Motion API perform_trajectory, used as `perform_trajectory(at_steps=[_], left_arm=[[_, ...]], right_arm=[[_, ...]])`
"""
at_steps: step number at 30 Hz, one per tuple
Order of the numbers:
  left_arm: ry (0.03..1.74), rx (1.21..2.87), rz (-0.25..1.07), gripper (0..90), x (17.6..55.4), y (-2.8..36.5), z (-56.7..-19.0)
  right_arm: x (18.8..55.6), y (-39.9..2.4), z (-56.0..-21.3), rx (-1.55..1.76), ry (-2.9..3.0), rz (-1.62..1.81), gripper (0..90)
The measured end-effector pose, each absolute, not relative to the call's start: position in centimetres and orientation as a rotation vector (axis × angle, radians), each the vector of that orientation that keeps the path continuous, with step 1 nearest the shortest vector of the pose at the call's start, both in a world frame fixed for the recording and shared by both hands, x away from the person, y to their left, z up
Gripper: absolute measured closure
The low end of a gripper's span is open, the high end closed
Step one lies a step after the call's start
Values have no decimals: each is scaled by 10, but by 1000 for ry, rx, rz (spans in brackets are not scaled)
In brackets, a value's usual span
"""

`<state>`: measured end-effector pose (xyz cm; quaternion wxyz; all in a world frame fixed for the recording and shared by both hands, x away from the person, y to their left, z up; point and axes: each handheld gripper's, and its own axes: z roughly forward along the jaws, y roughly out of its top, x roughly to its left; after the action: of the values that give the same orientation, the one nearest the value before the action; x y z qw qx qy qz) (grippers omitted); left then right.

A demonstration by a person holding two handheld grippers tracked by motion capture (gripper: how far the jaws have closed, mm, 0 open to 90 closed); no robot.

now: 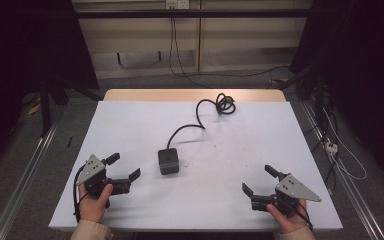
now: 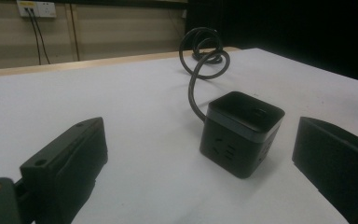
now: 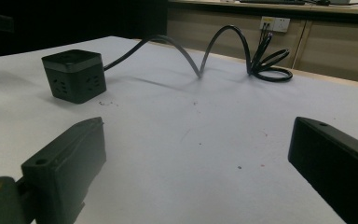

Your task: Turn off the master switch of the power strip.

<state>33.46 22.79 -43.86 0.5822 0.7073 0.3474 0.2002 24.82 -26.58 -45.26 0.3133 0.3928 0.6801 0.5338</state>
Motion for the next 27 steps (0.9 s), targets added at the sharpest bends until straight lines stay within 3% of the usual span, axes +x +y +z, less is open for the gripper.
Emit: perform_trajectory(at_steps=[27], left_arm=[[802,1638,436,31,346,213,-434]], right_arm=[[248,-265,-452,1024,1795,1411,40]])
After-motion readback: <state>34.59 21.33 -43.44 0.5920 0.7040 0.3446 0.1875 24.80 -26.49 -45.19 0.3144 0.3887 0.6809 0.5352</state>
